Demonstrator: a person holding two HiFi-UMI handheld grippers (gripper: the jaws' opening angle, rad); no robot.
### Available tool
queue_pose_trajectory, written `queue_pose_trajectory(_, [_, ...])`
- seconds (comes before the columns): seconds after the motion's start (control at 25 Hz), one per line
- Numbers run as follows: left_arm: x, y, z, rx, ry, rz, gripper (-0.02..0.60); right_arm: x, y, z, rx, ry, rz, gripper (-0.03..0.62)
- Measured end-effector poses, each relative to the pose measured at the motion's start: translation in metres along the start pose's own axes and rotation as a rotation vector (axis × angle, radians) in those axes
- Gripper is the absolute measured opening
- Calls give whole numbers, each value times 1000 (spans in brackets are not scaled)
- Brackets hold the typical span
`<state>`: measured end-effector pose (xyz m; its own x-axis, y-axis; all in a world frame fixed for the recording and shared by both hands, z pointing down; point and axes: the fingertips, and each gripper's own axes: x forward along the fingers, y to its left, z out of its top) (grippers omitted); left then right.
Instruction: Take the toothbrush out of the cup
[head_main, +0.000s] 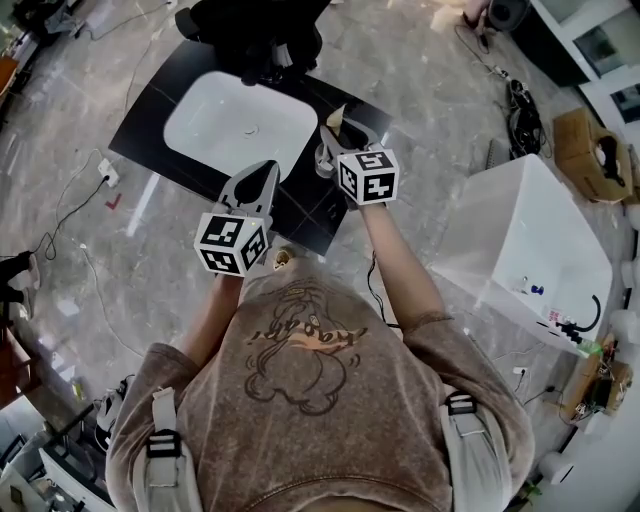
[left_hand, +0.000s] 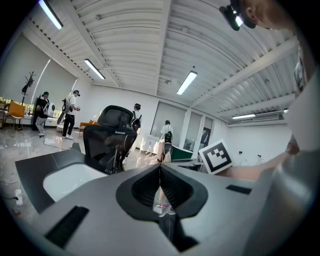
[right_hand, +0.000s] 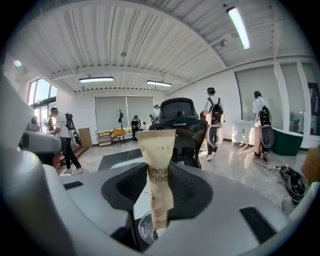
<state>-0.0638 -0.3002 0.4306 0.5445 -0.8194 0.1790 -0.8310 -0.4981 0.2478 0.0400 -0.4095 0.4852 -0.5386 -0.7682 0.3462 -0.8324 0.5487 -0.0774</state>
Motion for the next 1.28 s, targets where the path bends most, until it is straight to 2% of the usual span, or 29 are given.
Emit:
queue_pose_trajectory(0.28, [5, -7, -1, -8, 0, -24, 17, -31, -3, 53, -10, -48, -10, 144])
queue_pose_trajectory(0.48, [7, -14, -1, -11, -4, -36, 17, -55, 0, 69, -16, -102, -9, 144])
queue_pose_trajectory(0.92, [7, -20, 0, 1, -3, -44, 17, -118, 21, 52, -14, -181, -5, 143])
queue_pose_trajectory(1.28, [0, -23, -3, 19, -2, -43, 17, -157, 36, 17, -9, -177, -20, 142])
